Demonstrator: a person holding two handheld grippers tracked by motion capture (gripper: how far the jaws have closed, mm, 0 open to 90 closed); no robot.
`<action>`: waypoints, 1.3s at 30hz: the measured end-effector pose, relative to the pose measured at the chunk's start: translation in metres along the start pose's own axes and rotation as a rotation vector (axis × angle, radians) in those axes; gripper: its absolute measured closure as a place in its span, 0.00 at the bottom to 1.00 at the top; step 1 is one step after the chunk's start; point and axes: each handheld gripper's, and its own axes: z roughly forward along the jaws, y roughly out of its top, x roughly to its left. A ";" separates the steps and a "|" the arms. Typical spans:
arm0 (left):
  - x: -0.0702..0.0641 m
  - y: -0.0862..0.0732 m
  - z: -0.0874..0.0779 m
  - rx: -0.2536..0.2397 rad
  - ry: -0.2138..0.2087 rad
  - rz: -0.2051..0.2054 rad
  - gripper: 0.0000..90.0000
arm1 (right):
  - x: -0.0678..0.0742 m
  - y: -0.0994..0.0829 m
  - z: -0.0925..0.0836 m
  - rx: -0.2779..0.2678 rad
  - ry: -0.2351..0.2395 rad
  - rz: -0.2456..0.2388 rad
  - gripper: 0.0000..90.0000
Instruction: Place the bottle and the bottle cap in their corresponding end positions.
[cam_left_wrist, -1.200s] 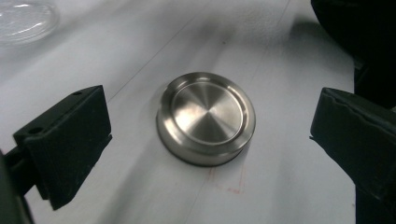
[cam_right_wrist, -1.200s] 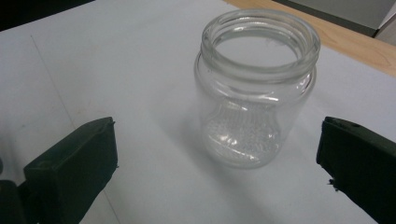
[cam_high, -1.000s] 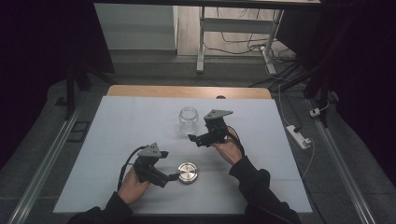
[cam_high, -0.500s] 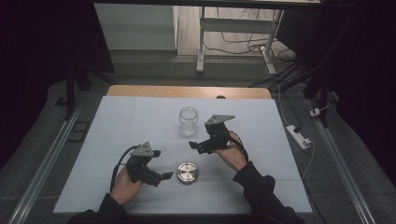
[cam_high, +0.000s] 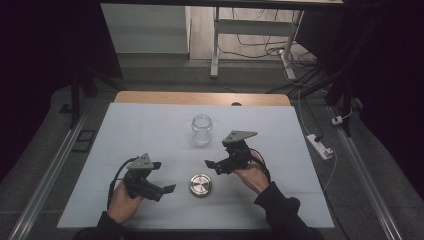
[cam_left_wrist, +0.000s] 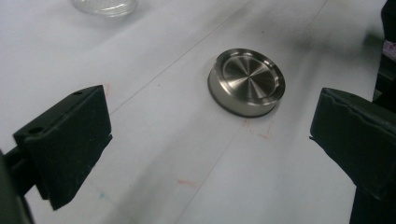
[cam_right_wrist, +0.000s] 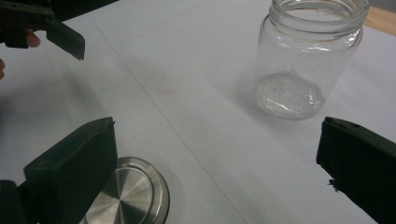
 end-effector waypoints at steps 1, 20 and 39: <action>0.000 -0.001 -0.003 -0.001 0.001 -0.005 0.00 | 0.001 -0.001 -0.002 -0.003 0.001 0.001 0.00; 0.002 -0.031 -0.047 -0.031 0.112 -0.062 0.00 | 0.007 -0.040 -0.052 -0.025 -0.065 0.009 0.00; 0.003 -0.072 -0.086 -0.062 0.187 -0.167 0.00 | 0.004 -0.087 -0.112 -0.045 -0.190 0.090 0.00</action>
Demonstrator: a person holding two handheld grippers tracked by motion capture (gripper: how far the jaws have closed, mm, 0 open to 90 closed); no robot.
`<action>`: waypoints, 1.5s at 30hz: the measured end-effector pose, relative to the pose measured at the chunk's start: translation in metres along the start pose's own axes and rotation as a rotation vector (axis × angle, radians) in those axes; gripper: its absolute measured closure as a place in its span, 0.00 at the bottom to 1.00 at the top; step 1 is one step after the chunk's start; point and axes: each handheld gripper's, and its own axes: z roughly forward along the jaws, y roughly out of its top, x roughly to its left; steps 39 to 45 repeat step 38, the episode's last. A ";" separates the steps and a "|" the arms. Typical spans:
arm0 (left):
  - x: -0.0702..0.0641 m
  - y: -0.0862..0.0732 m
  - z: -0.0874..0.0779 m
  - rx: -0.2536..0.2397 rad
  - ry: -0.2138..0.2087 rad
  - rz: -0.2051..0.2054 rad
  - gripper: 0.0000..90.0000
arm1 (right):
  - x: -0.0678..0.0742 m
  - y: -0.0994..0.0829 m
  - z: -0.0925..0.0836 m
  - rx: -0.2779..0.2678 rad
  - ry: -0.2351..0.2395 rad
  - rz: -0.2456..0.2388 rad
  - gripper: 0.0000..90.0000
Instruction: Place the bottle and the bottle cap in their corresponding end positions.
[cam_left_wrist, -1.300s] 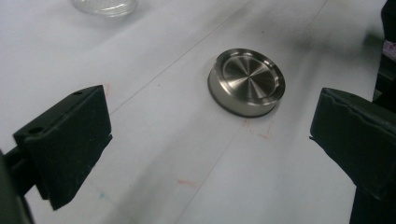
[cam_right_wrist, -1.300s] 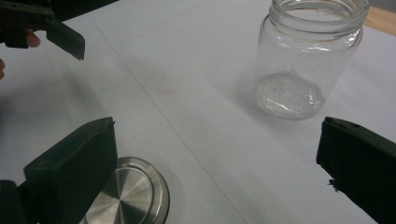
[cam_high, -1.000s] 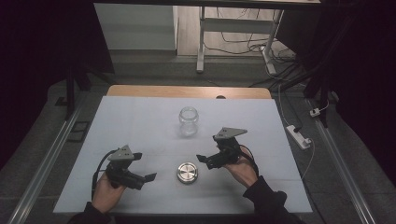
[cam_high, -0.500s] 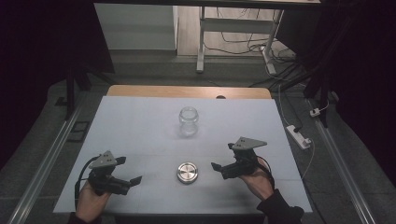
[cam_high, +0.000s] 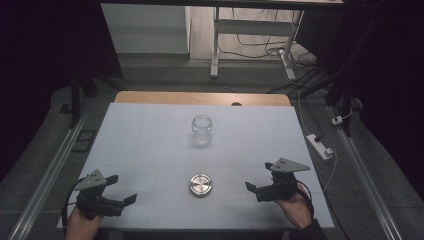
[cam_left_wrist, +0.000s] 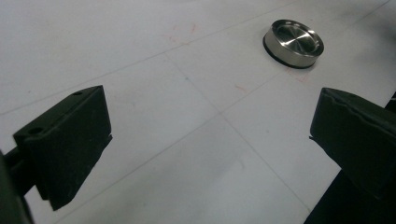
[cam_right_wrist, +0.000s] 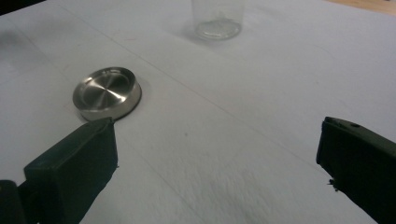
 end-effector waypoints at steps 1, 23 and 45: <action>0.000 -0.002 -0.001 0.002 0.004 -0.004 0.00 | -0.001 -0.003 -0.003 -0.002 -0.007 0.005 0.00; 0.004 -0.027 -0.011 0.047 0.064 -0.066 0.00 | -0.010 -0.052 -0.051 0.053 -0.144 0.091 0.00; -0.003 -0.027 -0.009 0.115 0.112 -0.038 0.00 | -0.008 -0.062 -0.057 0.140 -0.181 0.098 0.00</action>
